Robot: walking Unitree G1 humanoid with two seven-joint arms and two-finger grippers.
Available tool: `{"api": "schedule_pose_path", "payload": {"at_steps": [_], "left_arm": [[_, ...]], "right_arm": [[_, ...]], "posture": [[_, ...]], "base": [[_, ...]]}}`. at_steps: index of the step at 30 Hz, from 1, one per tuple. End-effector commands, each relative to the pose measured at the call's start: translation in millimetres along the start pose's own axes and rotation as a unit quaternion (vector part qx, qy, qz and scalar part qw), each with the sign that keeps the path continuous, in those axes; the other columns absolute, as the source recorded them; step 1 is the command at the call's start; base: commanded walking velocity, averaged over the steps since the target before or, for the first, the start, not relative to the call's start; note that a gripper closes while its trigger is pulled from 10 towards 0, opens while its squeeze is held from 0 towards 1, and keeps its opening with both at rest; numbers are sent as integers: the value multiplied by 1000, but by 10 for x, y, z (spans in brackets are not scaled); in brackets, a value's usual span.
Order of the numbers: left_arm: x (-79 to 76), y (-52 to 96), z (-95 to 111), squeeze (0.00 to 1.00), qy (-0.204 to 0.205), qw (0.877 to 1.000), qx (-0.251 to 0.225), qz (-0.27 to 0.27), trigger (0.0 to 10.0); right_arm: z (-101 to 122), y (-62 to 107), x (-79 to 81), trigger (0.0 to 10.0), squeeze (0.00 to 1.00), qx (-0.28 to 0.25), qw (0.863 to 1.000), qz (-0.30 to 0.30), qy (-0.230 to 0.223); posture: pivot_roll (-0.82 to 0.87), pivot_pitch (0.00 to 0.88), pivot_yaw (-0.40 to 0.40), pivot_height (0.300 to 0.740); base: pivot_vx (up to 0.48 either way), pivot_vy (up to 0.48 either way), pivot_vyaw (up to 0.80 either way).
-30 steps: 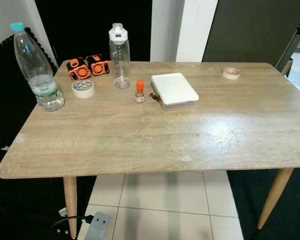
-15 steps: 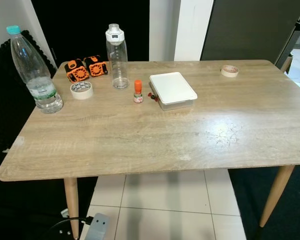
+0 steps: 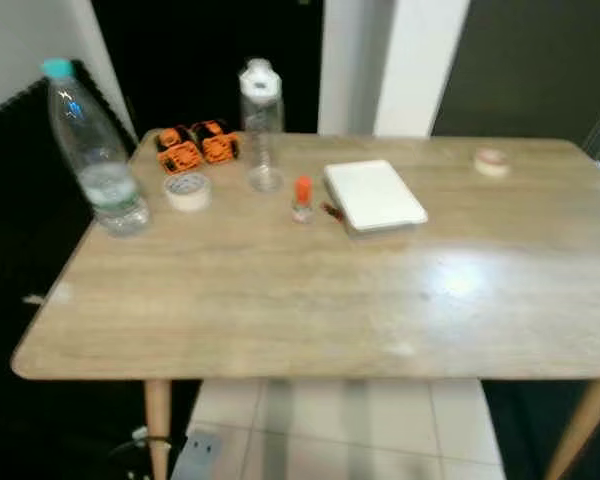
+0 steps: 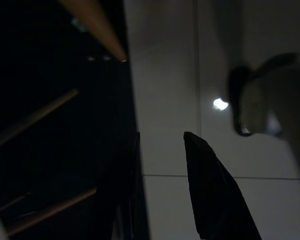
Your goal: Restocking fridge
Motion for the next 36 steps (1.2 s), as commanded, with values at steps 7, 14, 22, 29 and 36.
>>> {"api": "schedule_pose_path", "payload": {"at_steps": [7,14,22,29,36], "left_arm": [[-79,-5,28,0,22,1000,-3,-9,10000],[-107,-5,28,0,24,1000,-2,-14,10000],[-121,-4,13,0,23,1000,1,-16,10000],[-130,-1,-20,0,21,1000,6,-18,10000],[-155,5,-66,0,16,1000,11,-25,10000]], "right_arm": [[-50,22,-95,10000,0,7,1000,-16,-2],[-91,29,-135,10000,0,11,997,-46,-57],[-287,74,-240,10000,0,63,967,-165,-181],[-431,156,-273,10000,0,95,899,-298,-307],[-464,292,-352,10000,0,78,831,-432,-341]], "posture": [[37,0,-41,740],[33,0,-44,740],[20,0,-42,740],[-1,0,-39,740],[-24,0,-34,740]], "base": [[109,0,0],[0,0,0],[0,0,0],[0,0,0],[0,0,0]]}}
Point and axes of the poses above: a point about 5 cm out from each wrist's last joint towards the gripper, its own y axis pointing back from the gripper into the wrist, its own z axis along the axis of the wrist's last joint, x = y × z, the point moved 2 cm from there along -y, pointing out of the wrist towards the gripper, and after that the axes turned 4 degrees about y, right-handed, at the moved point
